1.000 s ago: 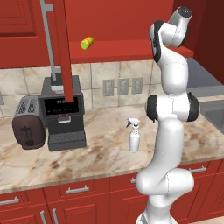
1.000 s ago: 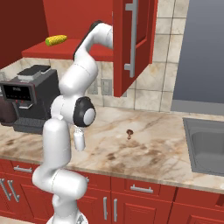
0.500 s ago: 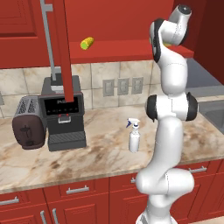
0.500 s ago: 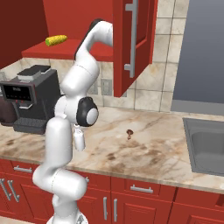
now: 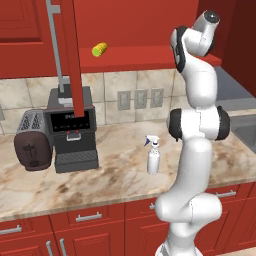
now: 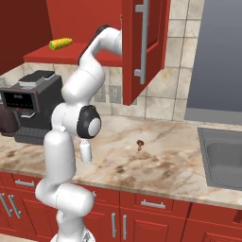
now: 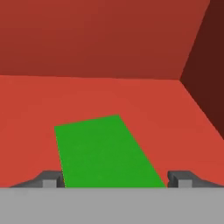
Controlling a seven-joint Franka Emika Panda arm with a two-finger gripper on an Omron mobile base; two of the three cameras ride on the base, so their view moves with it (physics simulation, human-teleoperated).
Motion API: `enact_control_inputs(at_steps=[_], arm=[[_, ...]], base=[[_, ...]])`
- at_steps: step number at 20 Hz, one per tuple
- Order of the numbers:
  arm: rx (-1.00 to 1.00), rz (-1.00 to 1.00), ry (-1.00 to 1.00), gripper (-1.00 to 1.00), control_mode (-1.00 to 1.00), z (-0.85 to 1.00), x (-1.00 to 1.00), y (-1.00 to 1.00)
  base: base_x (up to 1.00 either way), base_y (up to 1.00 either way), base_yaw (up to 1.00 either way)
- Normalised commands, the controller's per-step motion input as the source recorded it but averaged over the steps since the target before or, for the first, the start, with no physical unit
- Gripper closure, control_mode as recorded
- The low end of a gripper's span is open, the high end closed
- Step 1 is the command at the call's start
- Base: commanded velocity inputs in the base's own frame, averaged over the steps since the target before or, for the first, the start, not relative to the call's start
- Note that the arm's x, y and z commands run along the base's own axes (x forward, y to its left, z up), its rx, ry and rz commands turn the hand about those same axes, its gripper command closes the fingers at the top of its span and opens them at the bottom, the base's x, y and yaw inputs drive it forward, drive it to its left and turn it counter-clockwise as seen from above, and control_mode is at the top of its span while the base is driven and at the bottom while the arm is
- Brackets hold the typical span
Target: Pick the spray and sponge from the cabinet and place them on the counter.
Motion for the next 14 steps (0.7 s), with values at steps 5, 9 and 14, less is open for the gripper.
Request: enact_control_inputs(at_steps=[5, 9, 14], arm=[[0.07, 0.00, 0.12, -1.00, -1.00, -0.48, -0.03, 0.00], [0.10, 0.00, 0.17, -1.00, -1.00, -0.45, 0.00, 0.00], [0.06, 0.00, 0.21, 1.00, -1.00, -0.31, 0.00, 0.05]], base=[[0.00, 0.00, 0.00], [0.00, 0.00, 0.00], [0.00, 0.00, 0.00]])
